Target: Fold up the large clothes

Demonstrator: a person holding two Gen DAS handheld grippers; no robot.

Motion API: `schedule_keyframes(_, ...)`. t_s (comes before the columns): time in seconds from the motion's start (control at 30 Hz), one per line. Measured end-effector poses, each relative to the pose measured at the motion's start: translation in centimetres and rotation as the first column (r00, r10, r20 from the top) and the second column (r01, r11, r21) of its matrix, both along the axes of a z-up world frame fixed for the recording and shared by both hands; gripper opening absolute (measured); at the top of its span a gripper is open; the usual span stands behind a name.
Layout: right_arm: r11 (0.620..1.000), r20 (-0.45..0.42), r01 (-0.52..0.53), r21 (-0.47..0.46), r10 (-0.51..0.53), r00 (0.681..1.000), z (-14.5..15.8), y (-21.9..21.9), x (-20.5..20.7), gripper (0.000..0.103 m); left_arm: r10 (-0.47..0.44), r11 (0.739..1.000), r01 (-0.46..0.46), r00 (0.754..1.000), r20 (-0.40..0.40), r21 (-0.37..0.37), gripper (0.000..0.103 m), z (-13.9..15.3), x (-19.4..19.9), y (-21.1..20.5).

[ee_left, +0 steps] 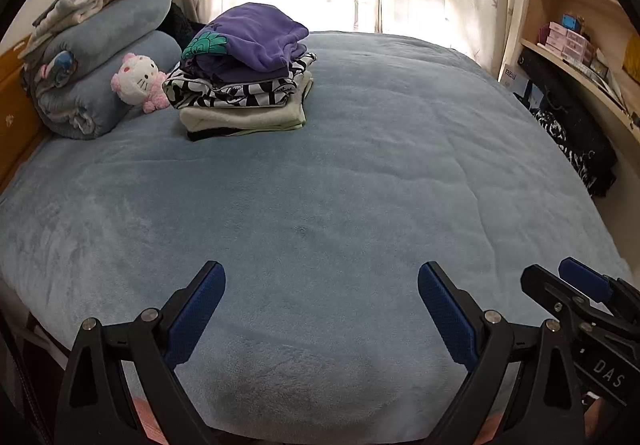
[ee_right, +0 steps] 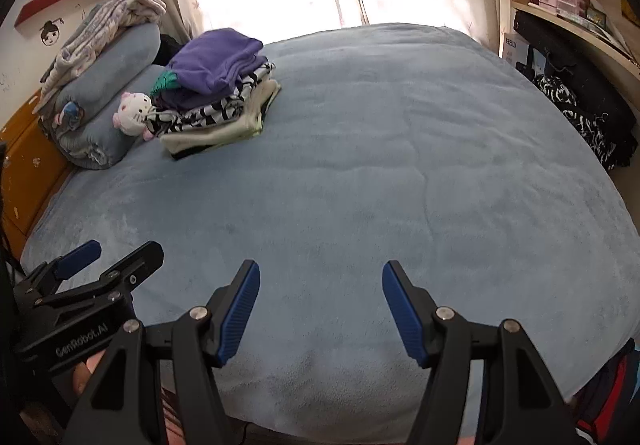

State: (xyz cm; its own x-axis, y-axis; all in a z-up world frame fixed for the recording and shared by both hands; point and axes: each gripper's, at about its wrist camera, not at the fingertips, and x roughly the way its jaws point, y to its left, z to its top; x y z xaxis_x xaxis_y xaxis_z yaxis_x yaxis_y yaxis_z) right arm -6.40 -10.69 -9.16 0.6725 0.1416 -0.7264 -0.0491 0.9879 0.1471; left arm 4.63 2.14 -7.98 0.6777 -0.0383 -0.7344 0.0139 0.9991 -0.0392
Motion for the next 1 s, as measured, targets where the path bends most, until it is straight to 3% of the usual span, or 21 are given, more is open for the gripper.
schedule_keyframes(0.43, 1.0, -0.02, -0.015, 0.003, 0.015, 1.0, -1.2, 1.2, 0.7, 0.064, 0.016, 1.0, -0.017, 0.998, -0.053, -0.025, 0.096, -1.3, 1.0, 0.8)
schedule_keyframes(1.0, 1.0, -0.023, -0.015, -0.012, 0.015, 1.0, -1.3, 1.6, 0.7, 0.064, 0.032, 0.999, -0.032, 0.998, -0.046, 0.003, 0.096, -1.3, 0.9, 0.8)
